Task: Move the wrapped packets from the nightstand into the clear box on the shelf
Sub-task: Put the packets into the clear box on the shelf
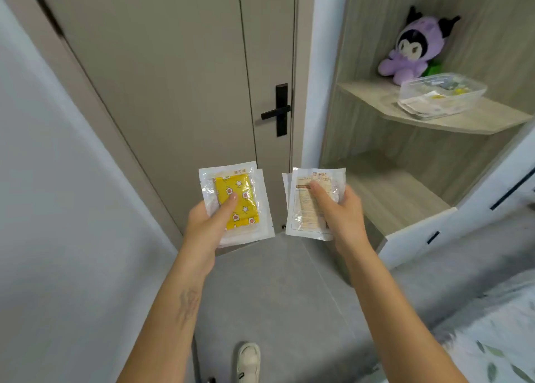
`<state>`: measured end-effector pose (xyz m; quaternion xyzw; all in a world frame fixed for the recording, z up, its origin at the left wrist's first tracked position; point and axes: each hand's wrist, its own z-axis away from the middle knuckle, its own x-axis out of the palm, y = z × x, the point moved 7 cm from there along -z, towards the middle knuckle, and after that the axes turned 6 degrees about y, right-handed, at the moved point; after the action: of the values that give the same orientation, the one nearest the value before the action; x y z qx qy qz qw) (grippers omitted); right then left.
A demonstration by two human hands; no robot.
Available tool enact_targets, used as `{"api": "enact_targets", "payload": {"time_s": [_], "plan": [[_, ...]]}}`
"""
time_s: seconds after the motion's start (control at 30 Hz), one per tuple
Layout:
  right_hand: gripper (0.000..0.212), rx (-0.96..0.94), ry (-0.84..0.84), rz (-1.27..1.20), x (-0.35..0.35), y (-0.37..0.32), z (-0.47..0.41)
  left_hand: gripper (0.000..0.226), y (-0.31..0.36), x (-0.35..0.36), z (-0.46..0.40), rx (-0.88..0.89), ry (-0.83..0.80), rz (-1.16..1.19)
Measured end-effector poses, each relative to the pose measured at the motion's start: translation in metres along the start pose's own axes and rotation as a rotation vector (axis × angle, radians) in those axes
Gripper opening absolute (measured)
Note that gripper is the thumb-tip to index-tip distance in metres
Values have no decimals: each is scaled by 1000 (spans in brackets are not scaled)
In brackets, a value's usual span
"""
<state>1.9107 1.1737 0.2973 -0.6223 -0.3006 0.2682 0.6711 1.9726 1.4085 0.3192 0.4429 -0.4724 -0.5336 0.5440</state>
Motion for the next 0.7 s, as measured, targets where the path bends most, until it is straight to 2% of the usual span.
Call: {"api": "enact_targets", "payload": {"time_s": [0.17,0.37,0.53,0.7], "plan": [[9,-17,153,-54,20,-1,-77,10,-4,49,-100,-34,-154,-14],[13,2,275,-46,31,-11,-162,12,11,127,-192,-69,-369,-52],[13,-19,419,-29,-16,-24,-213,9,18,212,-239,-61,-510,-61],[9,-22,577,33,-85,-32,-245,9,16,304,-243,-84,-635,-46]]}}
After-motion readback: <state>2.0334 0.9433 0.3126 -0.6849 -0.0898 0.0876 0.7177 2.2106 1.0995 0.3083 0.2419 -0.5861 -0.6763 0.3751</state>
